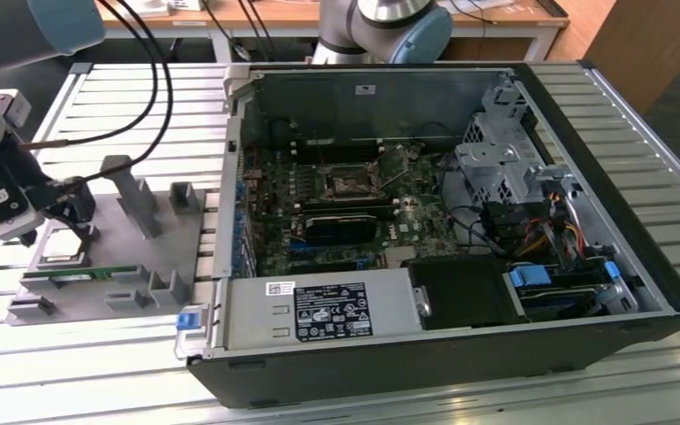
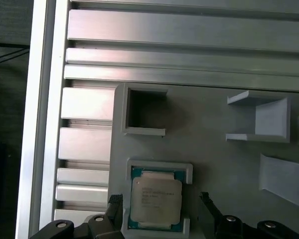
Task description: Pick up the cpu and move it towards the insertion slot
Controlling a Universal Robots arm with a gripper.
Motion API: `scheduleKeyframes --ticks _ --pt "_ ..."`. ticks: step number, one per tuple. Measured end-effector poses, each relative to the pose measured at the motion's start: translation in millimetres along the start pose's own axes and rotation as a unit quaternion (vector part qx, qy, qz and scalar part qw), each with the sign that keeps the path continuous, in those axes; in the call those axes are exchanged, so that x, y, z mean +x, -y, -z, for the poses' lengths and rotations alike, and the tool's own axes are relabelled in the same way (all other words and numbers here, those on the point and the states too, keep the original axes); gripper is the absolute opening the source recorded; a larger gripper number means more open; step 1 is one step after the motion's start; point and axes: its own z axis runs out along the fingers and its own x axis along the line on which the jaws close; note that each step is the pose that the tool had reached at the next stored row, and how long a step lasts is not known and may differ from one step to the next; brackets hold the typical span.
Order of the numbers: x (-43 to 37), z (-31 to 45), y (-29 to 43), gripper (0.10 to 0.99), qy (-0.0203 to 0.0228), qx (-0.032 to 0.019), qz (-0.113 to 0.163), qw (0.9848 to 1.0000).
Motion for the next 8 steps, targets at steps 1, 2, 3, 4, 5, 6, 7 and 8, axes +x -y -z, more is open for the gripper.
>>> scheduleKeyframes --ticks 1,2,3,4,5,6,7,8 --pt "0.1 -1.0 0.0 0.706 0.0 0.0 0.0 1.0" --pt "0.3 -2.0 0.1 0.706 0.0 0.0 0.0 1.0" --pt "0.5 -3.0 0.1 0.706 -0.0001 0.0 0.0 1.0" --pt "0.6 -4.0 0.2 0.706 -0.0001 0.0 0.0 1.0" --pt "0.8 -5.0 0.2 0.706 -0.0001 0.0 0.0 1.0" --pt "0.9 -6.0 0.2 0.706 -0.0001 0.0 0.0 1.0" --pt "1.0 -6.9 0.2 0.706 -0.0001 0.0 0.0 1.0" --pt "1.1 -7.8 0.3 0.706 -0.0001 0.0 0.0 1.0"
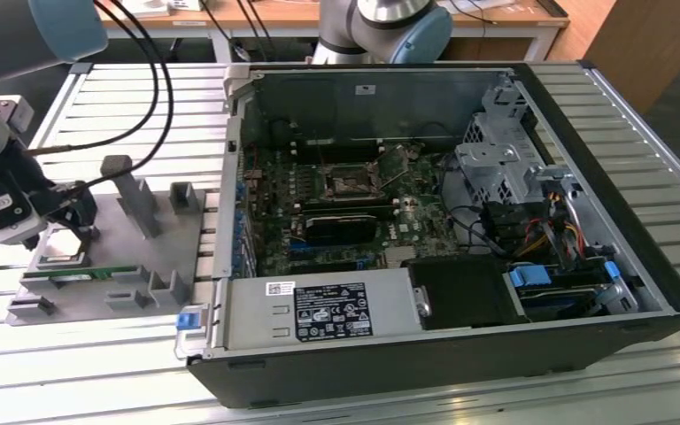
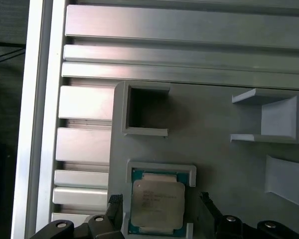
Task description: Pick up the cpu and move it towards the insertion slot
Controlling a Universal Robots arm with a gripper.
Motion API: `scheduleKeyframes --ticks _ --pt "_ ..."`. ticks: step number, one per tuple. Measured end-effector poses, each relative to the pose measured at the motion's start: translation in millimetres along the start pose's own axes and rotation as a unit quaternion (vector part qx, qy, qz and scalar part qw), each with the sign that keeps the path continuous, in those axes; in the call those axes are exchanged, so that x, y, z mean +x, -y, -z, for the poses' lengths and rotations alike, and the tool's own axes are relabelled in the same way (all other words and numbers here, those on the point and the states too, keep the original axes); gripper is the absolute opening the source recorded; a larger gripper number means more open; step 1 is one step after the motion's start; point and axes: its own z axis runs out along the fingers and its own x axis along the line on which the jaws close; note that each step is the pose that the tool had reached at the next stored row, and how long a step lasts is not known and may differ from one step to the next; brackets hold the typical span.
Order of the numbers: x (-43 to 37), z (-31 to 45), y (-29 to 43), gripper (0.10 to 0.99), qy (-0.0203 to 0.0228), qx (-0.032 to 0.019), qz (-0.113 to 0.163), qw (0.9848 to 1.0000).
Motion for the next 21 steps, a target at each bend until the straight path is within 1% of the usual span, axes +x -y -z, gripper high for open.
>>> scheduleKeyframes --ticks 12,13,14,16,17,21 --pt "1.8 -8.4 0.3 0.706 0.0 -0.0002 0.0 1.0" --pt "1.8 -8.9 0.3 0.69 0.0 -0.0002 0.0 1.0" --pt "1.9 -9.2 0.3 0.627 0.0 -0.0002 0.0 1.0" --pt "1.9 -9.4 0.4 0.627 -0.0001 -0.0001 0.0 1.0" --pt "1.9 -9.5 0.3 0.561 -0.0001 -0.0001 0.0 1.0" --pt "1.9 -9.7 0.4 0.549 -0.0001 -0.0001 0.0 1.0"
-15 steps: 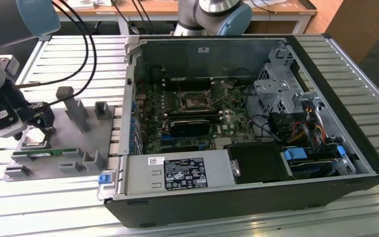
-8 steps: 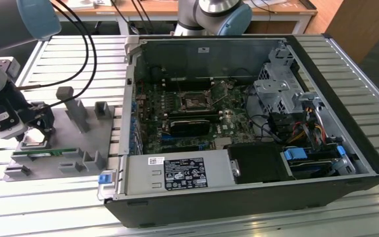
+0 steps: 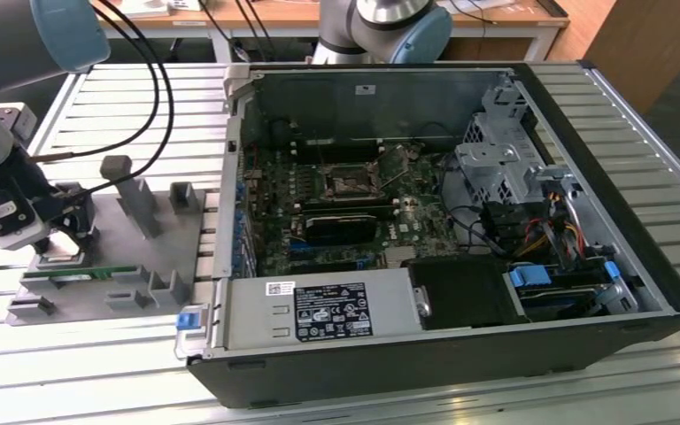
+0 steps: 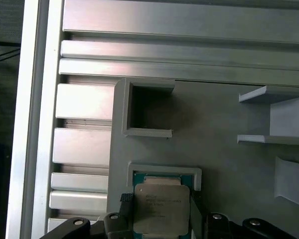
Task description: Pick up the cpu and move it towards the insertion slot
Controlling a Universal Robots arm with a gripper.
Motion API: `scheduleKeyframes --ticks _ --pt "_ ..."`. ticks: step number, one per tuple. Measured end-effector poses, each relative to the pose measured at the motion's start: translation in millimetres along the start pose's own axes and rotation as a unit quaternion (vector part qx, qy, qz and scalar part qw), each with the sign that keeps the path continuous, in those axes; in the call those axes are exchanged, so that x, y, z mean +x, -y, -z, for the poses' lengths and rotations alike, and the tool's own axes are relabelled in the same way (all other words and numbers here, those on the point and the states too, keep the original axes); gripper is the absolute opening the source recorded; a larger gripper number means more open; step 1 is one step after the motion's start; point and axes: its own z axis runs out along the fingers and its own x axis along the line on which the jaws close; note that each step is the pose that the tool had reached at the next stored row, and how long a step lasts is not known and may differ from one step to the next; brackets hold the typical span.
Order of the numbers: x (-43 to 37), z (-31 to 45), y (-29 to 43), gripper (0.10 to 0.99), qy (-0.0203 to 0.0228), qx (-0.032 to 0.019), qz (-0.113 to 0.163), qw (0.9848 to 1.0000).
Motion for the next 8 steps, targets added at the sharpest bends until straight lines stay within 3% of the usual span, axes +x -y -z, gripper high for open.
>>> scheduleKeyframes --ticks 8 --pt "-0.1 0.7 -0.1 0.537 0.0008 -0.0002 0.0 1.0"
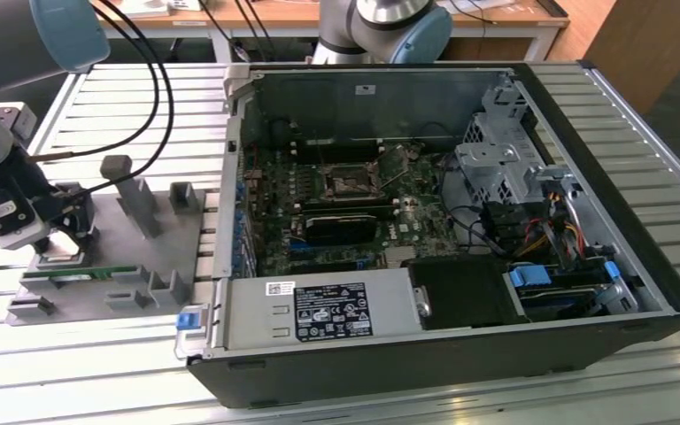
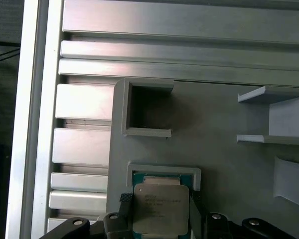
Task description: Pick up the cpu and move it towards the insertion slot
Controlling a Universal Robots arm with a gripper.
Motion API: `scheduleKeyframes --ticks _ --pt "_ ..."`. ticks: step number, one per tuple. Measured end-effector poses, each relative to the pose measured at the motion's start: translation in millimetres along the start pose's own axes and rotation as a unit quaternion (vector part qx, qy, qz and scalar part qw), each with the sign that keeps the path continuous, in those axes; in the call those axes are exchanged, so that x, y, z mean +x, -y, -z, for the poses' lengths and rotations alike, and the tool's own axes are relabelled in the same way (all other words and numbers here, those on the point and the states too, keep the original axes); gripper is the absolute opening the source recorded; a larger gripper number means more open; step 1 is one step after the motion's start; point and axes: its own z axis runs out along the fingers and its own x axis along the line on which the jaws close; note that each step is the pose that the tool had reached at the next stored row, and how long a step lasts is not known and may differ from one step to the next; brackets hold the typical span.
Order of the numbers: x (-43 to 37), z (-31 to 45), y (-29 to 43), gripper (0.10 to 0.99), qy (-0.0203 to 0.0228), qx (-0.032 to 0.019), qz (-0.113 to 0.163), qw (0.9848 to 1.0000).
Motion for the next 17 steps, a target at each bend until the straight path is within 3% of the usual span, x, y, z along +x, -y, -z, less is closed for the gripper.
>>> scheduleKeyframes --ticks 6,7,17 --pt "0.1 0.4 0.0 0.549 -0.0002 0.0001 0.0 1.0" --pt "0.1 0.4 0.0 0.612 -0.0002 0.0001 0.0 1.0" --pt "0.1 -1.0 0.1 0.612 -0.0006 0.0002 -0.001 1.0"
